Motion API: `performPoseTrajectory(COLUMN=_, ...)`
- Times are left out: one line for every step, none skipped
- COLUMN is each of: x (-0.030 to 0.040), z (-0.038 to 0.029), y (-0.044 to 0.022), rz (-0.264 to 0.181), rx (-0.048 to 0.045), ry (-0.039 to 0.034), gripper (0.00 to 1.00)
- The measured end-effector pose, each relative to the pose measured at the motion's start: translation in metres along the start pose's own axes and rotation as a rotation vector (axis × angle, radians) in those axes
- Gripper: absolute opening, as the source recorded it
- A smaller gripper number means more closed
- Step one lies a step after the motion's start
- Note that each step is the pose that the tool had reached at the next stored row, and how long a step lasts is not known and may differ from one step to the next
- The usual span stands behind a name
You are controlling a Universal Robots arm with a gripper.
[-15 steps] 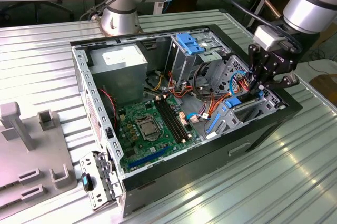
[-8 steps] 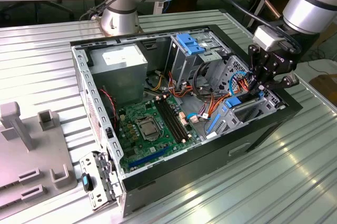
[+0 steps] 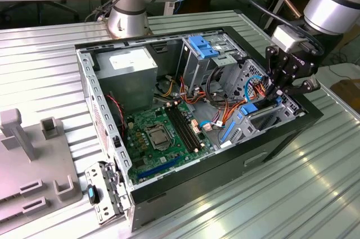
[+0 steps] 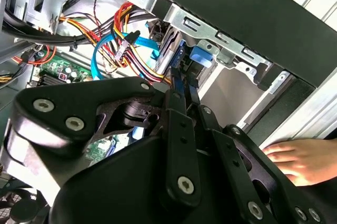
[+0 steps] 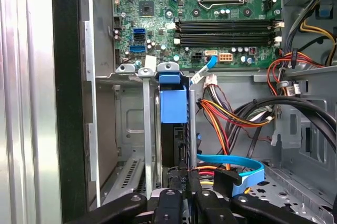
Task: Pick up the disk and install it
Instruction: 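Insert the first disk wire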
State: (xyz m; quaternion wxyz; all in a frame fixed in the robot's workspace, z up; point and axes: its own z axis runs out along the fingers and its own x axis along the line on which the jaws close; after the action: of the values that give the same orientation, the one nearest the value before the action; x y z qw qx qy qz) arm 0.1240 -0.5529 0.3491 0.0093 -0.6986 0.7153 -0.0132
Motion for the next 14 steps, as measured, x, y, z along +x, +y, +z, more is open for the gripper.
performPoseTrajectory(x=-0.0001, z=0.0000, y=0.0000, rz=-0.001, rx=0.0000, ry=0.0000, gripper=0.16)
performPoseTrajectory(x=-0.0002, z=0.0002, y=0.0000, rz=-0.002, rx=0.0000, ry=-0.0002, gripper=0.16)
performPoseTrajectory(x=-0.0002, z=0.0002, y=-0.0002, rz=-0.002, rx=0.0000, ry=-0.0002, gripper=0.16)
performPoseTrajectory(x=-0.0003, z=0.0002, y=-0.0005, rz=-0.003, rx=0.0000, ry=-0.0002, gripper=0.16)
performPoseTrajectory(x=-0.0004, z=0.0001, y=-0.0013, rz=-0.003, rx=0.0000, ry=0.0000, gripper=0.16)
performPoseTrajectory(x=-0.0004, z=0.0001, y=-0.0017, rz=-0.004, rx=0.0000, ry=0.0000, gripper=0.16)
performPoseTrajectory(x=-0.0004, z=0.0003, y=-0.0017, rz=-0.004, rx=0.0000, ry=-0.0001, gripper=0.16)
performPoseTrajectory(x=-0.0004, z=0.0006, y=-0.0017, rz=-0.004, rx=0.0000, ry=-0.0004, gripper=0.16)
performPoseTrajectory(x=-0.0004, z=0.0010, y=-0.0017, rz=-0.004, rx=0.0000, ry=-0.0011, gripper=0.16)
performPoseTrajectory(x=-0.0004, z=0.0014, y=-0.0017, rz=-0.004, rx=0.0000, ry=-0.0021, gripper=0.16)
performPoseTrajectory(x=-0.0004, z=0.0018, y=-0.0017, rz=-0.004, rx=0.0000, ry=-0.0037, gripper=0.16)
performPoseTrajectory(x=-0.0004, z=0.0023, y=-0.0017, rz=-0.004, rx=-0.0001, ry=-0.0059, gripper=0.16)
performPoseTrajectory(x=-0.0004, z=0.0028, y=-0.0017, rz=-0.004, rx=-0.0001, ry=-0.0086, gripper=0.16)
performPoseTrajectory(x=-0.0004, z=0.0032, y=-0.0016, rz=-0.004, rx=-0.0002, ry=-0.0104, gripper=0.16)
